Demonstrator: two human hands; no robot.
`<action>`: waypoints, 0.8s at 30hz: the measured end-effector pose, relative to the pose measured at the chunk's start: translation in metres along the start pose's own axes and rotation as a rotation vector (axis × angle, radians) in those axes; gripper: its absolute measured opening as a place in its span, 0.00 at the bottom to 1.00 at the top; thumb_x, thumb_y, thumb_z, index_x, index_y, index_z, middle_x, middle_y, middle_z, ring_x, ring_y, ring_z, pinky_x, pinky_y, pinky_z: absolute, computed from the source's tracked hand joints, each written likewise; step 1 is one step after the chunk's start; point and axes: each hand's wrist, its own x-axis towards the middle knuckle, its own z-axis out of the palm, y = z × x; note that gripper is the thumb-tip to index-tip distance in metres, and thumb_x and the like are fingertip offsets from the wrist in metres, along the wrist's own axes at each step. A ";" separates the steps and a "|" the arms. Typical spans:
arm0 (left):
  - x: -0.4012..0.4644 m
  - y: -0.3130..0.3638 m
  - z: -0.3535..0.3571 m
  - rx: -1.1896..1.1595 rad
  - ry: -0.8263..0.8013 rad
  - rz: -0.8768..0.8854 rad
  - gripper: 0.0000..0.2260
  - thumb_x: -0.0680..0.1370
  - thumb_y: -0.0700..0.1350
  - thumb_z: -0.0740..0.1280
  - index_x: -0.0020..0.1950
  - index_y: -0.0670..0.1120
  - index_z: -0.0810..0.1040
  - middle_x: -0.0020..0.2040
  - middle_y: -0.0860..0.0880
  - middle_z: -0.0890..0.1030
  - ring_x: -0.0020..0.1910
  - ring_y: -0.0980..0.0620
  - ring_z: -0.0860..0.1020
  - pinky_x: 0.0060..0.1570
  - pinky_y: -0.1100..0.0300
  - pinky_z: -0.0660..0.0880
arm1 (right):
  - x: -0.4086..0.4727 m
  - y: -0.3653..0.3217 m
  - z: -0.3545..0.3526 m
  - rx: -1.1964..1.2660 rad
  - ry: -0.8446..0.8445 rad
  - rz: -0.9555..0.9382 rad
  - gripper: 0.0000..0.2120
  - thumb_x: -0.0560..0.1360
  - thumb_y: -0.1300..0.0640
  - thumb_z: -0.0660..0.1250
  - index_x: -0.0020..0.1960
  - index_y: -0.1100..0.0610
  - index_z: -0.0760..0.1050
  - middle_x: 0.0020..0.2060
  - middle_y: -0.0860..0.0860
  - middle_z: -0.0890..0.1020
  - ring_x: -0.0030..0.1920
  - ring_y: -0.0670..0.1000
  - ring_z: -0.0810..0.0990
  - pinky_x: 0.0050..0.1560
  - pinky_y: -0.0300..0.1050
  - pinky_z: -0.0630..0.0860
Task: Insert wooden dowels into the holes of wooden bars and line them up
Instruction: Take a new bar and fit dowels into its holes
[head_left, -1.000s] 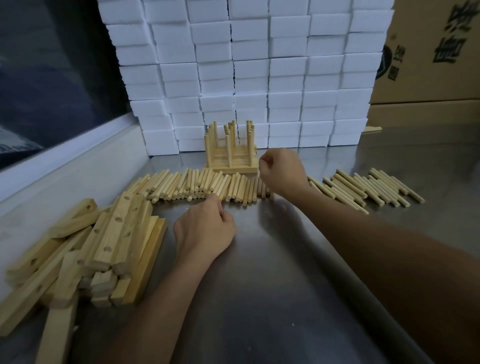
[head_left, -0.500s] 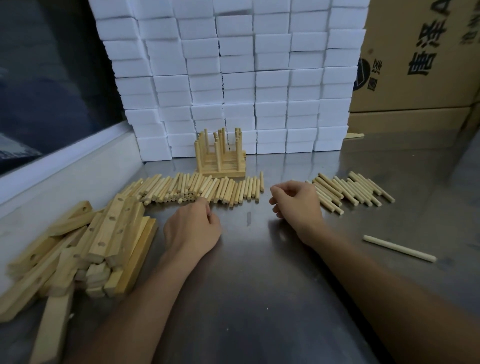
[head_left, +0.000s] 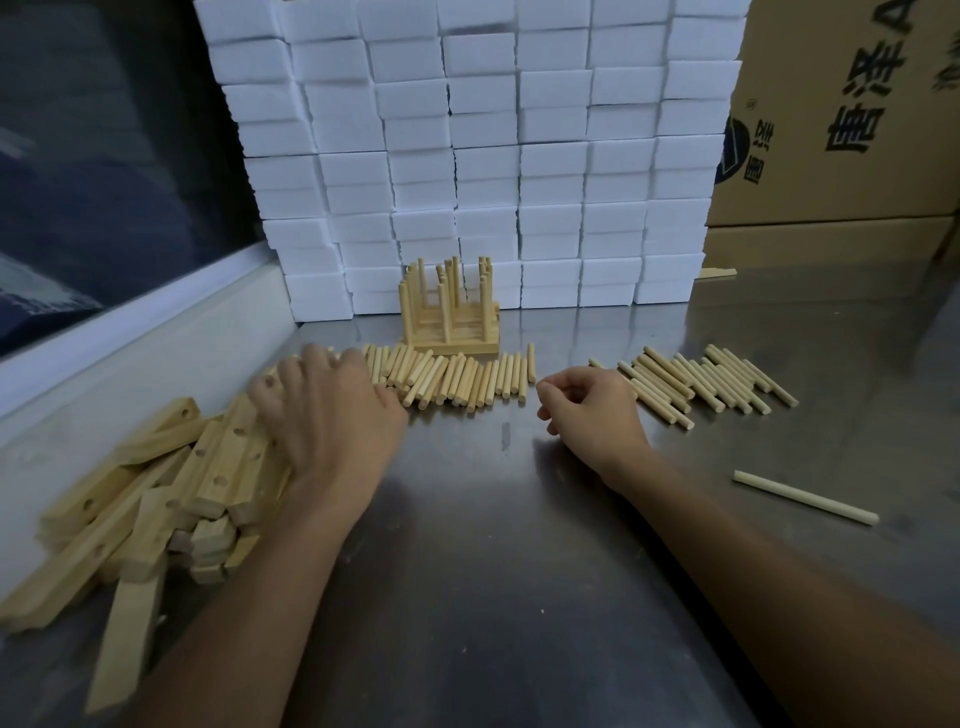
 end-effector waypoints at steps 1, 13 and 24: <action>0.001 -0.003 -0.002 0.070 -0.039 -0.041 0.13 0.75 0.51 0.65 0.56 0.47 0.78 0.58 0.42 0.75 0.58 0.42 0.71 0.61 0.44 0.62 | 0.000 0.000 0.000 -0.003 -0.001 0.003 0.04 0.79 0.56 0.67 0.48 0.50 0.81 0.34 0.45 0.83 0.34 0.41 0.82 0.37 0.37 0.80; 0.003 -0.012 -0.006 0.180 -0.146 -0.067 0.09 0.75 0.39 0.64 0.54 0.46 0.77 0.55 0.41 0.78 0.57 0.40 0.74 0.57 0.49 0.64 | 0.000 0.001 0.000 -0.005 -0.006 0.012 0.05 0.80 0.56 0.67 0.49 0.51 0.81 0.34 0.46 0.83 0.34 0.43 0.82 0.39 0.39 0.81; -0.005 0.000 -0.013 -0.035 -0.081 -0.041 0.13 0.76 0.30 0.60 0.55 0.43 0.76 0.55 0.40 0.78 0.56 0.37 0.74 0.48 0.46 0.70 | 0.001 0.002 0.000 -0.005 -0.007 0.010 0.05 0.80 0.56 0.67 0.50 0.52 0.81 0.35 0.45 0.83 0.34 0.41 0.82 0.37 0.36 0.80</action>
